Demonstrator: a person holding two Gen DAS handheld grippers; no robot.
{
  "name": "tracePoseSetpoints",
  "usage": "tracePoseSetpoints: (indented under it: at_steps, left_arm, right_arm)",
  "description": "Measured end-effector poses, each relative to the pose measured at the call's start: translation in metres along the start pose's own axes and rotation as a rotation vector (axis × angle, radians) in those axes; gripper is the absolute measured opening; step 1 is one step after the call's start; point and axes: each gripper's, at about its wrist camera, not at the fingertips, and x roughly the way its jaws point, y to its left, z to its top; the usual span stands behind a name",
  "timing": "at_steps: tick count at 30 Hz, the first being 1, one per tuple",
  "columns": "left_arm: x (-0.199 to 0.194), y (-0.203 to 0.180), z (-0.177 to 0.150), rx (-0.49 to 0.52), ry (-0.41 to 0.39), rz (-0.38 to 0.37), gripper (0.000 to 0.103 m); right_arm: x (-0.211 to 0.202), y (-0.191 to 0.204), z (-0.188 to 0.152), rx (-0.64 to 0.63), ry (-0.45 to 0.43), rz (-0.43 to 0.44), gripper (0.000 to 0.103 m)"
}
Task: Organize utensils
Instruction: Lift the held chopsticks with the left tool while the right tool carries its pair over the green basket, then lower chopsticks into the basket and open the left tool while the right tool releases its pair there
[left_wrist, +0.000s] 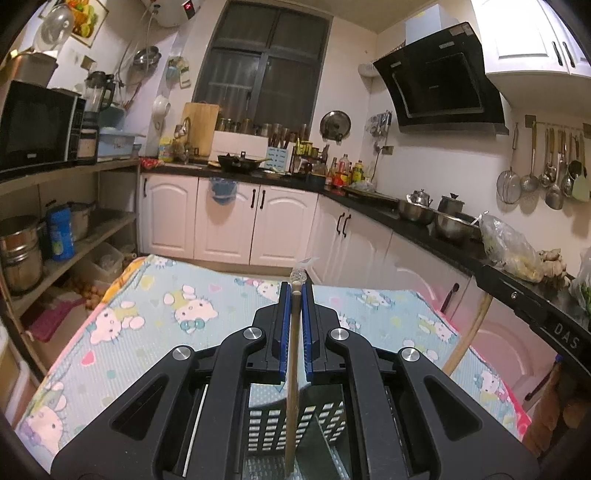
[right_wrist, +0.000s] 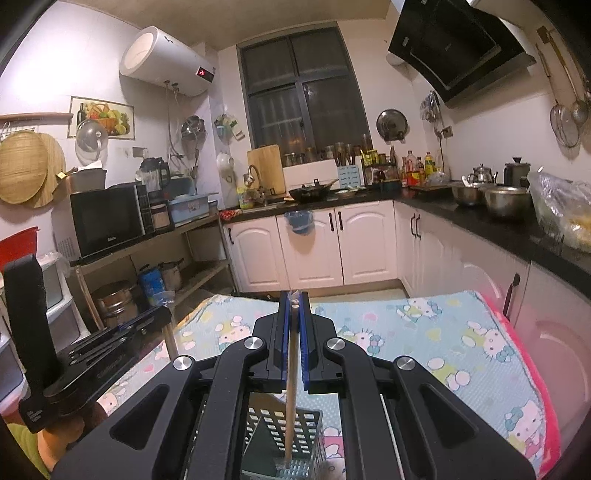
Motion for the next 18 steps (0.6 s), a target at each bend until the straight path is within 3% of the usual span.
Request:
tracePoseSetpoints:
  at_steps: [11,14,18]
  left_arm:
    - [-0.002,0.008,-0.014,-0.026,0.045,0.002,0.003]
    - [-0.003,0.012,-0.016,-0.040,0.060,0.006,0.019]
    - [-0.006,0.016,-0.019,-0.049,0.082,0.008,0.027]
  right_arm:
    - [0.010,-0.004,-0.021,0.022,0.059,-0.009,0.006]
    - [0.009,-0.007,-0.023,0.030,0.069,-0.011,0.006]
    - [0.008,-0.011,-0.026,0.051,0.098,-0.008,0.011]
